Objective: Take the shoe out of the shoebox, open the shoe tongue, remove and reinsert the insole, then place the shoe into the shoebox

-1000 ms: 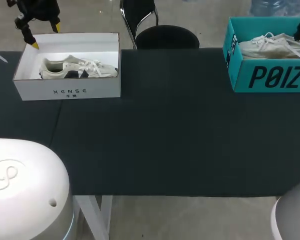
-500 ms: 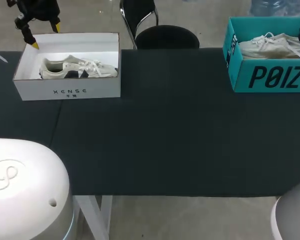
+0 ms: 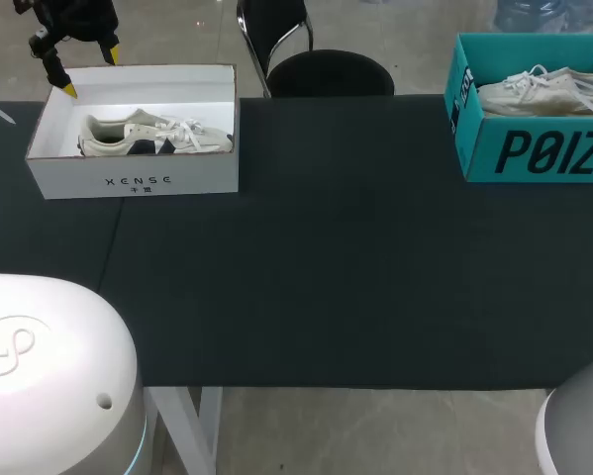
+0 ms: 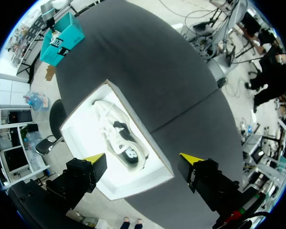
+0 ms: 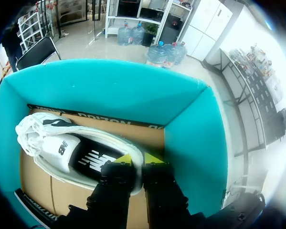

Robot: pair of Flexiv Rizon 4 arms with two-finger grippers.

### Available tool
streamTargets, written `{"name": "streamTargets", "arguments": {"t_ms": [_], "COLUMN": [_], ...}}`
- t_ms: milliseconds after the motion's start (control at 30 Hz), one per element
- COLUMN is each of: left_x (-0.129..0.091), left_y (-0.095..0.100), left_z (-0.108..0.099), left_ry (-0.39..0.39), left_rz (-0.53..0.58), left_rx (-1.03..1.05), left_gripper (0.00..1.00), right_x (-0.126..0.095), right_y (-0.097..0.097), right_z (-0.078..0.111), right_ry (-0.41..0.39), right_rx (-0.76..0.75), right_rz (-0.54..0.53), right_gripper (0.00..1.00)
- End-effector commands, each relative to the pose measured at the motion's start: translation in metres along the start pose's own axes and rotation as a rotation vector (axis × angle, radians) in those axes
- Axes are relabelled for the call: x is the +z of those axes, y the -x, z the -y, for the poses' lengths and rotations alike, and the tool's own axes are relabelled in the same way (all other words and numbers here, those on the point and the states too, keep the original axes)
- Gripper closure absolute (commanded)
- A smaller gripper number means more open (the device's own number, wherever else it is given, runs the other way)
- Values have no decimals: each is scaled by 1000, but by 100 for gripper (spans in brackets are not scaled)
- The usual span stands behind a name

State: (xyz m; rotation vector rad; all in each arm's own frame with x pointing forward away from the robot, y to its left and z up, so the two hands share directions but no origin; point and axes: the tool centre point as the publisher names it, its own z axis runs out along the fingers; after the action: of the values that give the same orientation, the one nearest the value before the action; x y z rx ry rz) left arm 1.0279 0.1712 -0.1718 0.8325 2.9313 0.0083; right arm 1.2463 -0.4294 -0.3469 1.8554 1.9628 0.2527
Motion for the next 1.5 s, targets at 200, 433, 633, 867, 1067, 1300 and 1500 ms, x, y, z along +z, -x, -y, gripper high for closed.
{"name": "streamTargets", "arguments": {"t_ms": [200,433,633,867,1067,1300,1500], "left_x": [0,0,0,0,0,0,0], "left_y": [-1,-1,-1,-1,-1,-1,-1], "left_z": [0,0,0,0,0,0,0], "left_ry": [2,2,2,2,2,2,2], "left_rz": [0,0,0,0,0,0,0], "left_rx": [0,0,0,0,0,0,0], "left_gripper": [0,0,0,0,0,0,0], "right_x": [-17,-48,-85,-130,-165,-201,-239], "right_y": [2,0,0,6,16,18,9], "right_z": [-17,-24,-30,-28,-22,-6,19], "right_ry": [-687,-643,-583,-508,-445,-371,-229], "right_rx": [8,13,17,21,21,30,53], "right_rz": [-14,-23,-35,-39,-39,-52,-32], "right_gripper": [100,100,100,100,100,100,100]}}
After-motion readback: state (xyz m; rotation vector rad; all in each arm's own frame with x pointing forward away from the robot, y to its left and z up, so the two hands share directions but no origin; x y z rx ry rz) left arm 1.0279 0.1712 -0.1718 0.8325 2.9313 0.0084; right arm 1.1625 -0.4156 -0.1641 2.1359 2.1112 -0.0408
